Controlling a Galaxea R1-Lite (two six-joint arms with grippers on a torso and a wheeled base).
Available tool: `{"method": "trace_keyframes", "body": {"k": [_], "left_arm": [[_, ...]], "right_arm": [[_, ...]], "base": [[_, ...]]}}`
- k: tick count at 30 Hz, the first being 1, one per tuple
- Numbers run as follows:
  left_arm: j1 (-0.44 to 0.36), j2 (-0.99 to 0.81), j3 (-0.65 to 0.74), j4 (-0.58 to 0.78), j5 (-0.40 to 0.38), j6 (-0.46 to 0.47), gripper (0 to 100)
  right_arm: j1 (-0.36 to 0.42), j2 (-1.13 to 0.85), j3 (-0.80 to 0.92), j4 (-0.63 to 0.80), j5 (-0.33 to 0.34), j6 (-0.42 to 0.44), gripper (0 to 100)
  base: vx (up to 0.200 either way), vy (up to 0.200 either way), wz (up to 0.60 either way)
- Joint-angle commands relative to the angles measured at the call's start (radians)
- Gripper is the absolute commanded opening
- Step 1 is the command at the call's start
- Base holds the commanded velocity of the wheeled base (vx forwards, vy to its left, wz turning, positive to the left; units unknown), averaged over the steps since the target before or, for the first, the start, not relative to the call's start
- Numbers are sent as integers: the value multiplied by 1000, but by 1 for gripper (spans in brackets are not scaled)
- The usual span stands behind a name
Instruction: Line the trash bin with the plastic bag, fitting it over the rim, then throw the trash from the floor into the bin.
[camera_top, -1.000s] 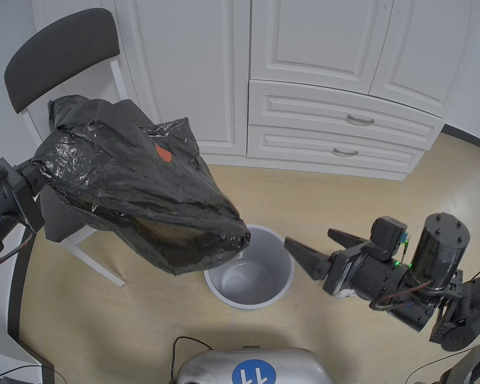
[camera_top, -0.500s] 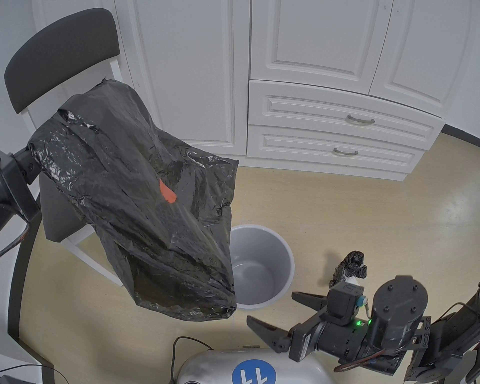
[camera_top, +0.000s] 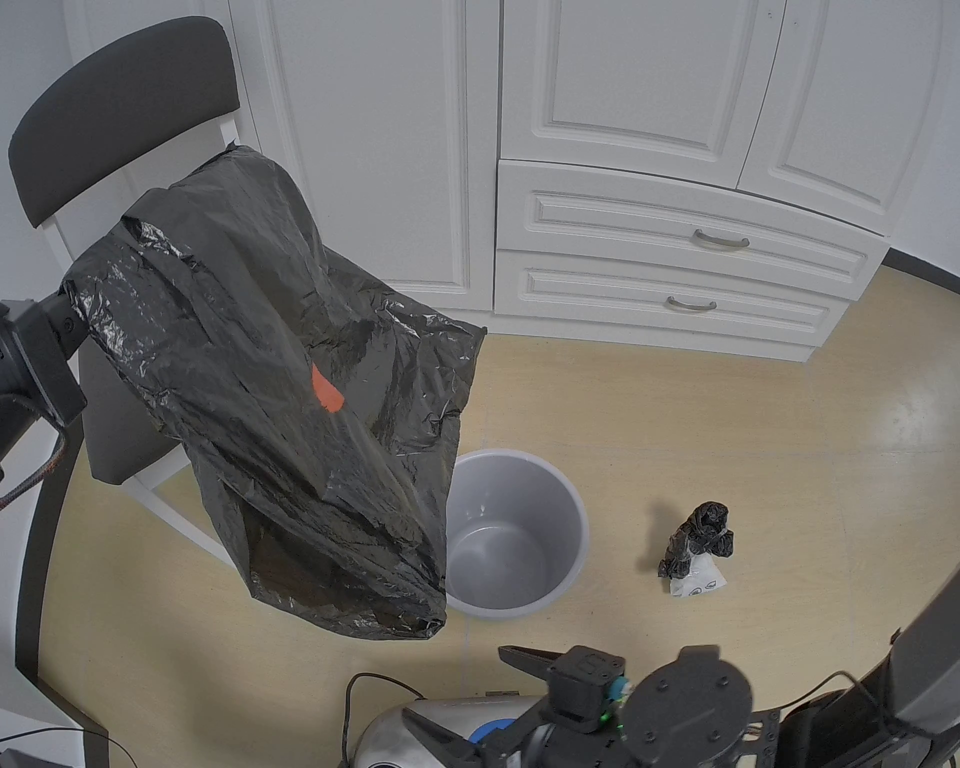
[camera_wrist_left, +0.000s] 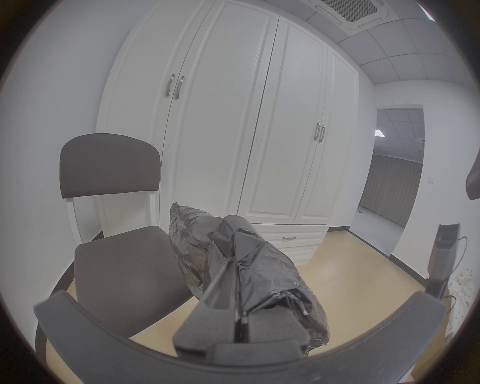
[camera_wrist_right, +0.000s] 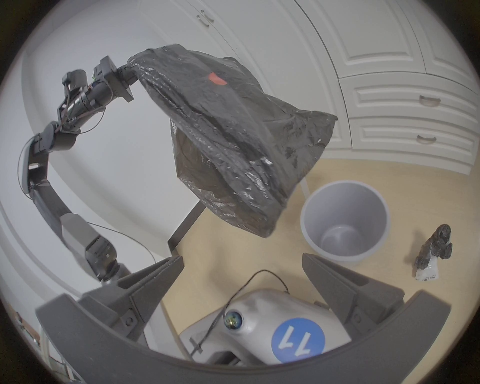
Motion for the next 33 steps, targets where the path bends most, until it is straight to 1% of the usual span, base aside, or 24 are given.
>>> {"method": "trace_keyframes", "body": {"k": [1, 4, 5, 7, 8, 10, 12, 13, 15, 18, 20, 25, 33], "left_arm": [[0, 3, -9, 0, 21, 1, 0], [0, 3, -9, 0, 21, 1, 0], [0, -5, -6, 1, 27, 1, 0], [0, -23, -2, 1, 29, 1, 0], [0, -23, -2, 1, 29, 1, 0], [0, -41, 1, 3, 27, 2, 0], [0, -48, 1, 3, 29, 2, 0], [0, -48, 1, 3, 29, 2, 0], [0, -58, 3, 3, 29, 1, 0], [0, -71, 4, 10, 29, -1, 0], [-1, -74, 9, 4, 29, -3, 0], [0, -78, 3, 1, 29, -3, 0], [0, -94, 3, 3, 29, 1, 0]], "right_arm": [[67, 137, -151, 6, -131, -9, 100], [67, 137, -151, 6, -131, -9, 100], [56, 170, -232, 11, -186, -8, 100], [38, 199, -290, 12, -243, -8, 100], [38, 199, -290, 12, -243, -8, 100], [5, 229, -355, 15, -306, -11, 100], [-25, 245, -402, 29, -338, -9, 100], [-25, 245, -402, 29, -338, -9, 100], [-73, 282, -467, 31, -379, -9, 100], [-110, 325, -534, 26, -427, -11, 100], [-128, 337, -559, 20, -441, -11, 100], [-148, 337, -569, 20, -441, -9, 100], [-170, 323, -545, 19, -441, 32, 100]], "base": [[0, 0, 0], [0, 0, 0], [0, 0, 0], [0, 0, 0], [0, 0, 0], [0, 0, 0], [0, 0, 0], [0, 0, 0], [0, 0, 0], [0, 0, 0], [0, 0, 0], [0, 0, 0], [0, 0, 0]]}}
